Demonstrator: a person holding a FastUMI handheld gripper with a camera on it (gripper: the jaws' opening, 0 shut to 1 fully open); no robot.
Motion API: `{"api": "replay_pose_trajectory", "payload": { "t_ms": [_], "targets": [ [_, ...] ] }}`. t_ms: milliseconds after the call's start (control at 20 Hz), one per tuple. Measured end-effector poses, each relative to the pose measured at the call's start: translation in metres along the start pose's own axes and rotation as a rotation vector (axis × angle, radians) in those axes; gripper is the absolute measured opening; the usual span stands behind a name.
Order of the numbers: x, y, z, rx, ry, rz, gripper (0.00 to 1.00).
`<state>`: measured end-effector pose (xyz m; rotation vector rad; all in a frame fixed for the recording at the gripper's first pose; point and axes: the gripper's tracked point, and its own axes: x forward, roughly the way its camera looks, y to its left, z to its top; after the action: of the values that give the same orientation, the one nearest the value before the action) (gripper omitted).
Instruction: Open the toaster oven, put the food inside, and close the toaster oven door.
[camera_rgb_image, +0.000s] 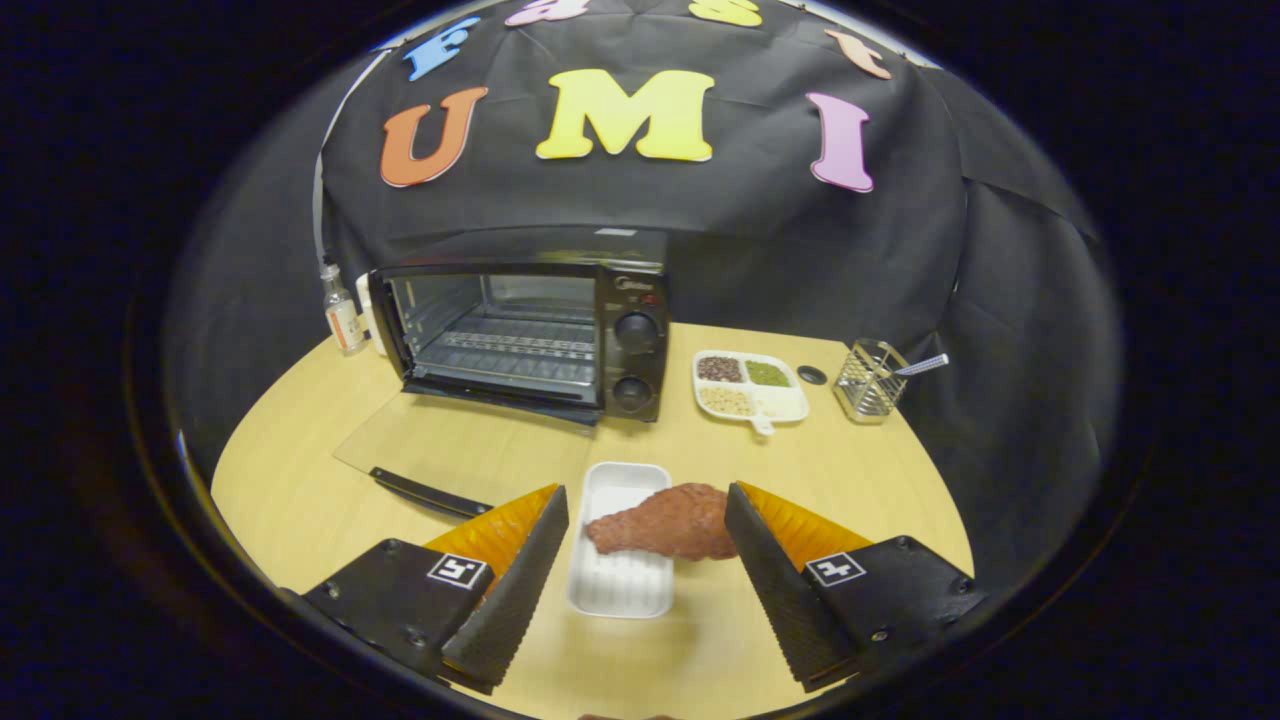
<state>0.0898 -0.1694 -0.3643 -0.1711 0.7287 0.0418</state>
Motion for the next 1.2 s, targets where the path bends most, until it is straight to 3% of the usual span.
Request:
{"api": "replay_pose_trajectory", "payload": {
  "t_ms": [200,500,700,900,1050,1200],
  "targets": [
    [0.001,-0.058,0.009,0.046,0.038,-0.008,1.00],
    [0.019,-0.053,-0.009,0.253,0.226,0.278,0.87],
    [0.032,-0.036,-0.029,0.356,0.330,0.377,0.77],
    [0.029,-0.013,-0.039,0.468,0.416,0.475,0.44],
    [0.017,-0.006,-0.029,0.435,0.338,0.532,0.17],
    [0.002,-0.013,-0.022,0.298,0.256,0.469,0.13]
  ]
}}
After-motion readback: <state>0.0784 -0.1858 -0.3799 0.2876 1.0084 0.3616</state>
